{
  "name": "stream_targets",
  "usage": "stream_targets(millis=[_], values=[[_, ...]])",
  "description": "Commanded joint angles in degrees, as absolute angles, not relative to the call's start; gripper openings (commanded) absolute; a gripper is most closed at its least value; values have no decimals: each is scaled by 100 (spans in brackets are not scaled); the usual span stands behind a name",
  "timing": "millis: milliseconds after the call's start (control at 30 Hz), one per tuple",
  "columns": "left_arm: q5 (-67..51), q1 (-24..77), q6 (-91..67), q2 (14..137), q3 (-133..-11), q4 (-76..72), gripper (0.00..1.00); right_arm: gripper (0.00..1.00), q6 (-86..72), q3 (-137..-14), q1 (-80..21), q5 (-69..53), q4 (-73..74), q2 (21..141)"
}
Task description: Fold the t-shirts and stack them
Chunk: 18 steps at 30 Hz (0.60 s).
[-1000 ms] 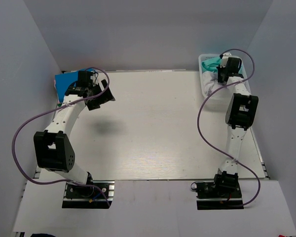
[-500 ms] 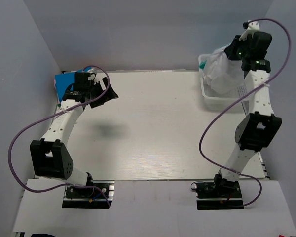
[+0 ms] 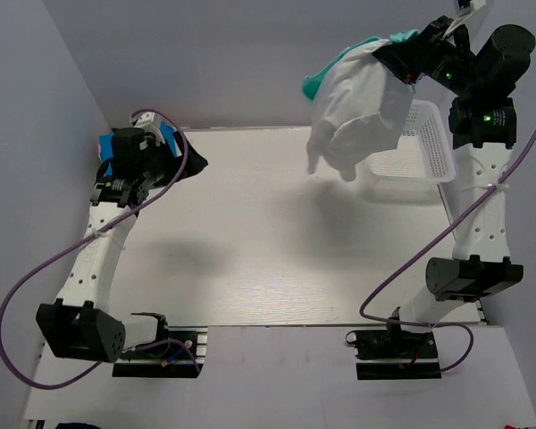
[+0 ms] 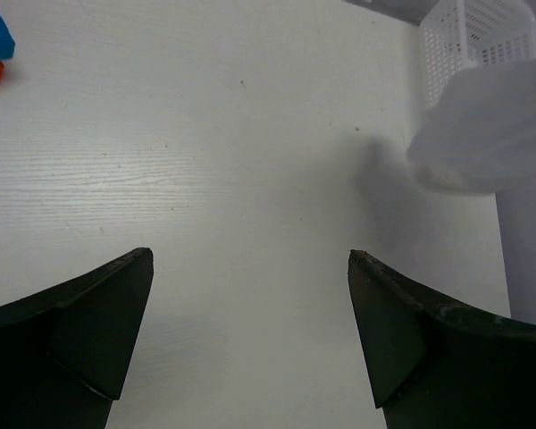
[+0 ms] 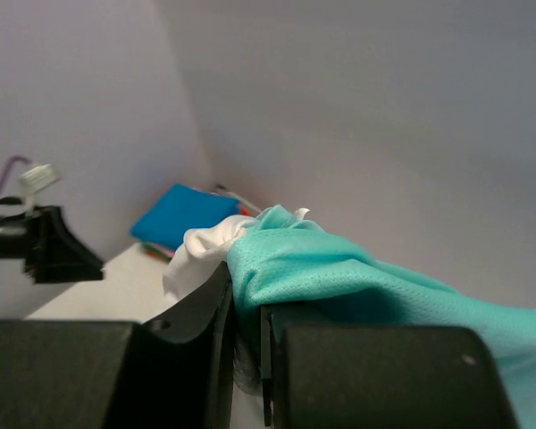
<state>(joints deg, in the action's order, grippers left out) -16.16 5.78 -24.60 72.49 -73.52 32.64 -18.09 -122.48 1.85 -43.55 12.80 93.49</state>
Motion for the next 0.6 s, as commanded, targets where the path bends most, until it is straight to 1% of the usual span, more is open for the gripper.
stream_targets(millis=[0,133,233,300,333,367,400,467,500,533,567], values=[[-1424,606,-2338,6777,-7436,3252,100,0,-2670,-12287,-173,-5220,292,9053],[-1196,606,-2338,6645,-7549,3410,100,0,-2926,-12016,-676,-5519,193,9166],[-1195,606,-2338,6417,-7349,3480,100,0,-2804,-11375,-1080,-5730,220,9202],[-1195,606,-2460,6294,-7103,3410,100,0,-2716,-10455,-1378,-5529,220,9158],[-1274,606,-2461,6180,-7032,3410,100,0,-2516,-10198,-1528,-5424,211,9028],[-1274,606,-2513,6100,-6927,3480,100,0,-2383,-9482,-1660,-5075,263,8983],[-1274,606,-2514,6100,-6874,3480,100,0,-2382,-9240,-1661,-4976,316,8982],[-1274,606,-2583,6039,-6759,3550,100,0,-1839,-8748,-1924,-4783,745,9000],[-1335,606,-2584,6038,-6654,3551,100,18,-1524,-8528,-2003,-4512,1330,9061],[-1336,606,-2584,5986,-6653,3629,100,34,-1155,-8447,-2204,-4143,1553,9096],[-1336,606,-2584,5985,-6575,3717,100,78,-1003,-8307,-2284,-3948,1747,9184]])
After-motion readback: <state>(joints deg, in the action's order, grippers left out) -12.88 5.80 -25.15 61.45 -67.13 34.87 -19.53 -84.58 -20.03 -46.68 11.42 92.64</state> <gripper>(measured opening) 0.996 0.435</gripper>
